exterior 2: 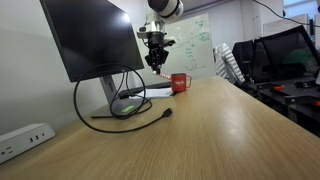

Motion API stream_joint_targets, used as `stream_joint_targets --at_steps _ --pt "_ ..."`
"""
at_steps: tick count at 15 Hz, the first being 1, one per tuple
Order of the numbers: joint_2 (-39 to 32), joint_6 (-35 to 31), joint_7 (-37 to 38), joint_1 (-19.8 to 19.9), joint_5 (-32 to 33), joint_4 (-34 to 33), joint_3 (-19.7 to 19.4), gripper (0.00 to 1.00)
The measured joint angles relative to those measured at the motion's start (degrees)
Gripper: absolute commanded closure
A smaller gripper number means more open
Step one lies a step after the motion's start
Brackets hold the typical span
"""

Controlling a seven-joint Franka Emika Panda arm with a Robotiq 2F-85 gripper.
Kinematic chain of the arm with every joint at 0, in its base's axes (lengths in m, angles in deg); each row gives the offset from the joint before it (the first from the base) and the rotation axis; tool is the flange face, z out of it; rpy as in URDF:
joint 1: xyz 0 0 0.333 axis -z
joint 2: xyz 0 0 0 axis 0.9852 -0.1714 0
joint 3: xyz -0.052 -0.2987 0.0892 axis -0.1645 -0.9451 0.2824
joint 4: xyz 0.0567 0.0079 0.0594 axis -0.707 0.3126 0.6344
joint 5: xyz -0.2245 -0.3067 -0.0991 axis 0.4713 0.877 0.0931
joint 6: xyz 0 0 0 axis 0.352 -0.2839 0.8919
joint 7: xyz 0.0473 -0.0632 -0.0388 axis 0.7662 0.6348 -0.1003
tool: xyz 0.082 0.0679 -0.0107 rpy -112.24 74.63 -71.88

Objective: Place the marker in the travel mug

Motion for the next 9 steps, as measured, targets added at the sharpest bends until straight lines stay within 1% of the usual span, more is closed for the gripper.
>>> stream_joint_targets --at_steps 2,5,7,9 --pt "0.25 2.4 -9.39 1.78 -7.67 0.06 -0.02 0.95" --pt "0.25 9.93 -21.25 4.46 -17.42 -0.39 -1.1 0.95" --pt "0.25 15.13 -26.21 4.99 -20.98 -0.9 -2.93 0.95" --pt "0.25 18.73 -29.67 4.94 -23.08 -1.45 -5.05 0.95"
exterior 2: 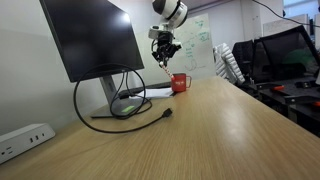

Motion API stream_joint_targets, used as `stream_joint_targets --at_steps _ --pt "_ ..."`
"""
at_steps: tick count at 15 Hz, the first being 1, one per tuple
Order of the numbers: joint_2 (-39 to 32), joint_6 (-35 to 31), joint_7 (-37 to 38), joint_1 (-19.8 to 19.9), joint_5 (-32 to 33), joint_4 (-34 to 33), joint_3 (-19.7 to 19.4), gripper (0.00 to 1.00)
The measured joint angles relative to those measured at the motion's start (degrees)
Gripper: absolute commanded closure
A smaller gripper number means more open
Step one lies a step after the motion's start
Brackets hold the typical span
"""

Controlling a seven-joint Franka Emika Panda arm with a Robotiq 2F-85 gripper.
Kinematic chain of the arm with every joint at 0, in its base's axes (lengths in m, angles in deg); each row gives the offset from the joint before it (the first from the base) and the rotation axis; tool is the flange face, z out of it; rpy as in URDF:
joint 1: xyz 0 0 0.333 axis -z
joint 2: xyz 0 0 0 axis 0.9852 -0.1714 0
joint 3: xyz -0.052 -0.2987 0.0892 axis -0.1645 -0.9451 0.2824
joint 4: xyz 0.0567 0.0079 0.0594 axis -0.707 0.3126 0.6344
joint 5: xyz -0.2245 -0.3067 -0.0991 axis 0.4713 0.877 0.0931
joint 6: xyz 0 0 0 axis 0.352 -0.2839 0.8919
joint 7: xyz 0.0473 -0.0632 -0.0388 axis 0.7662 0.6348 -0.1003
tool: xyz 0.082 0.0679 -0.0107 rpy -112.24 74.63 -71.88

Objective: Place the marker in the travel mug

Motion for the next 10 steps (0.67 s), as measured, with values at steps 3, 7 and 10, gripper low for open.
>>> stream_joint_targets --at_steps 3,7,10 --pt "0.02 2.44 -2.98 -0.1 -1.97 -1.07 -2.83 0.95" --pt "0.03 3.25 -5.68 -0.18 -4.89 -1.59 -4.87 0.95" --pt "0.03 3.25 -6.33 -0.73 -7.37 -1.61 -5.59 0.95"
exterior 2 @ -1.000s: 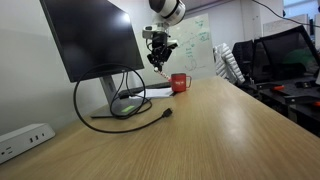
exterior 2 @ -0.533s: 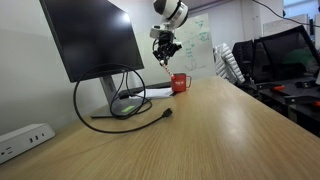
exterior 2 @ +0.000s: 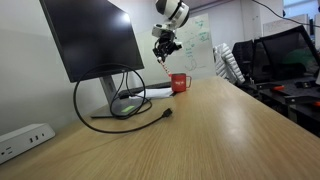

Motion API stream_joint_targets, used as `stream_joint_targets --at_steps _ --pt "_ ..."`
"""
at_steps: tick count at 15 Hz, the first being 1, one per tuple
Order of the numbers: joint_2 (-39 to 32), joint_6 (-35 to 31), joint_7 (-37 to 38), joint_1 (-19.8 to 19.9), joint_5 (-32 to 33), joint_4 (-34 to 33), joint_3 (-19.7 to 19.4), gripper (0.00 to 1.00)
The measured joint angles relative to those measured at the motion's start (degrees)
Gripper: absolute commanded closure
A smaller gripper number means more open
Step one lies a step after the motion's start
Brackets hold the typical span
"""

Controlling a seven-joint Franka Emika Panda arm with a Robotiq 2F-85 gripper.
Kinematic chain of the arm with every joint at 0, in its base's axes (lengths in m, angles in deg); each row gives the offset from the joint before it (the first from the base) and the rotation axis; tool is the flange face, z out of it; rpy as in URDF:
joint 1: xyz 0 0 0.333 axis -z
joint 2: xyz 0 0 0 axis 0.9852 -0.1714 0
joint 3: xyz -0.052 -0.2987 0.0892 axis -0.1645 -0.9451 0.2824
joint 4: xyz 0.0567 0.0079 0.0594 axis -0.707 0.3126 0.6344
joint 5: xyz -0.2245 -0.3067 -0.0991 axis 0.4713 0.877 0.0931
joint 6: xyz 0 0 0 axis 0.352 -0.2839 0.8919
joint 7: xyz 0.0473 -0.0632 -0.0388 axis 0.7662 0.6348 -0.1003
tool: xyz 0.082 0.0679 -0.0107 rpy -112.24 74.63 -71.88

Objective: Place the marker in the travel mug

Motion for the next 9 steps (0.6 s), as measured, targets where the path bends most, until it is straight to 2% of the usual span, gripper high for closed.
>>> stream_joint_targets --at_steps 5,9 --pt "0.0 -0.23 0.01 -1.09 -2.93 0.0 -1.18 0.95" --pt "-0.05 -4.83 1.51 -3.18 -2.64 0.2 -3.4 0.95"
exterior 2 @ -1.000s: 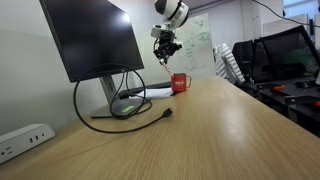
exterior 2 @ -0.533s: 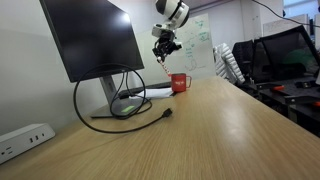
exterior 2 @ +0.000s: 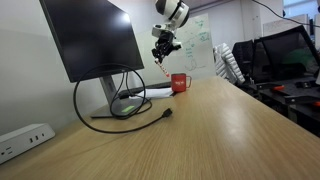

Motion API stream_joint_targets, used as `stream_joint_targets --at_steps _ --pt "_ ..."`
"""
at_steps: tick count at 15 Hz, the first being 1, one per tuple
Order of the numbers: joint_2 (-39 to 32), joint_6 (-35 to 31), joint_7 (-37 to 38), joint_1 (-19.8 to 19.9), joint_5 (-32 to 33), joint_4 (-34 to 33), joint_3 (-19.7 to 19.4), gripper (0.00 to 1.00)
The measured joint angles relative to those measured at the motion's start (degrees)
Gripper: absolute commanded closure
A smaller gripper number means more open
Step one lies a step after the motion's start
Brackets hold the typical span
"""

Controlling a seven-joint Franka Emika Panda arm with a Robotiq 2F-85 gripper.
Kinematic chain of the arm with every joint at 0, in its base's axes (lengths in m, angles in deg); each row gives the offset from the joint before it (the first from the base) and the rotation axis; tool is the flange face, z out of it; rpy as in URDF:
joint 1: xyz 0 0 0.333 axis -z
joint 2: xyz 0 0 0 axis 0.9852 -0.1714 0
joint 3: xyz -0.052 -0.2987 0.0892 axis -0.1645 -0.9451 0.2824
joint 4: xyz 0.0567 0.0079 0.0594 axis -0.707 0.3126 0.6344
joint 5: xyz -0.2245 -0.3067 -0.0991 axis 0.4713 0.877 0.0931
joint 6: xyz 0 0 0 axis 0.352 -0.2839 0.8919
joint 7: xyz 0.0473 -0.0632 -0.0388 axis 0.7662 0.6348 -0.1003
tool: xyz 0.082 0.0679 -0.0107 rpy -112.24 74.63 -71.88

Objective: Place the marker in the travel mug

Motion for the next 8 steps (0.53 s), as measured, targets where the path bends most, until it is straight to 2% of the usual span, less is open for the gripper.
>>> stream_joint_targets --at_steps 8 --pt "-0.11 -6.41 3.68 -1.78 0.56 0.66 -0.69 0.95"
